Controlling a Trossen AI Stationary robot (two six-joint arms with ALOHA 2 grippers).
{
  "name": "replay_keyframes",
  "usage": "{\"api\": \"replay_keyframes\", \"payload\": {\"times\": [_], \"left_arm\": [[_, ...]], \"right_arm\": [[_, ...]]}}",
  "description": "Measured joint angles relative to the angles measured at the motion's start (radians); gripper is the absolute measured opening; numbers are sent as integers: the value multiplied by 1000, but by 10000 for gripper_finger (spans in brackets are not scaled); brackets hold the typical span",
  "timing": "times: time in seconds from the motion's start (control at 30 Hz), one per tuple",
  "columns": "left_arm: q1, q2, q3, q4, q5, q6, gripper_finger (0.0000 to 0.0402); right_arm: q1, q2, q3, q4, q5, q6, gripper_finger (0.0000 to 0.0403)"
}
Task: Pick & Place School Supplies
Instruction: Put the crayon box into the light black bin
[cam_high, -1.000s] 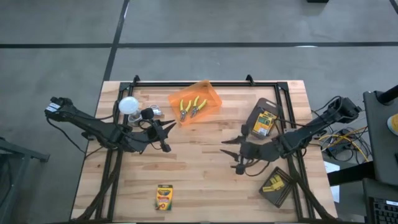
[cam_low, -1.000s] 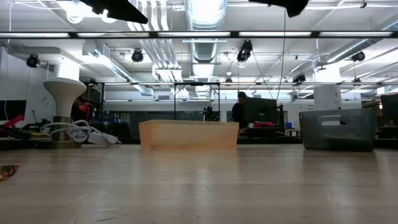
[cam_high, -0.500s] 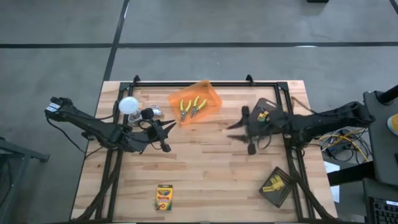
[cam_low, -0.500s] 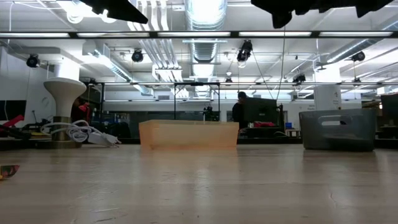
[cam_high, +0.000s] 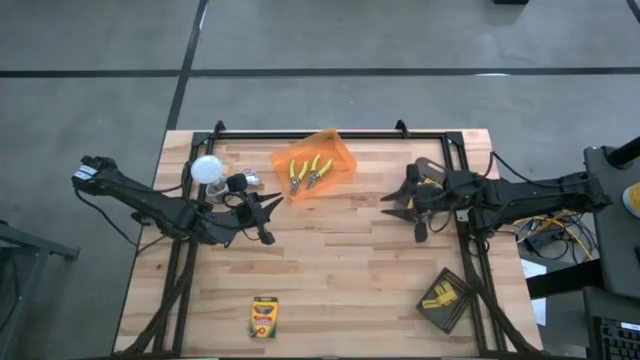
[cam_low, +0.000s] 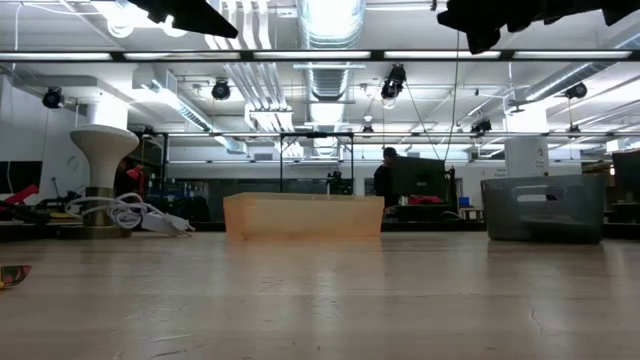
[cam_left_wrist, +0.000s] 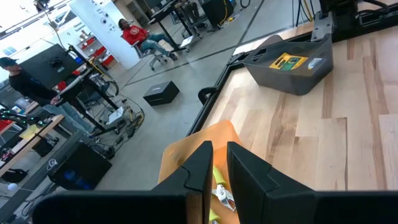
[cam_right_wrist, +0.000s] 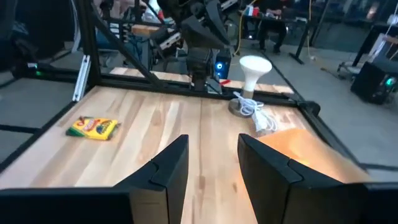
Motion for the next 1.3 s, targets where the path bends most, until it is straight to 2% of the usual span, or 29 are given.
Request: {"api": "replay_keyframes", "payload": {"times": [0.33, 0.9, 1.07, 1.3], "left_arm": [[0, 0, 0, 0, 0, 0, 53], [0, 0, 0, 0, 0, 0, 53], [0, 0, 0, 0, 0, 0, 53], [0, 0, 0, 0, 0, 0, 53]], "right_arm": [[0, 53, -3, -3, 0, 129, 137], [0, 159, -3, -7, 1, 129, 137], [0, 193, -3, -7, 1, 44, 137], [0, 235, -1, -2, 1, 9, 137]]}}
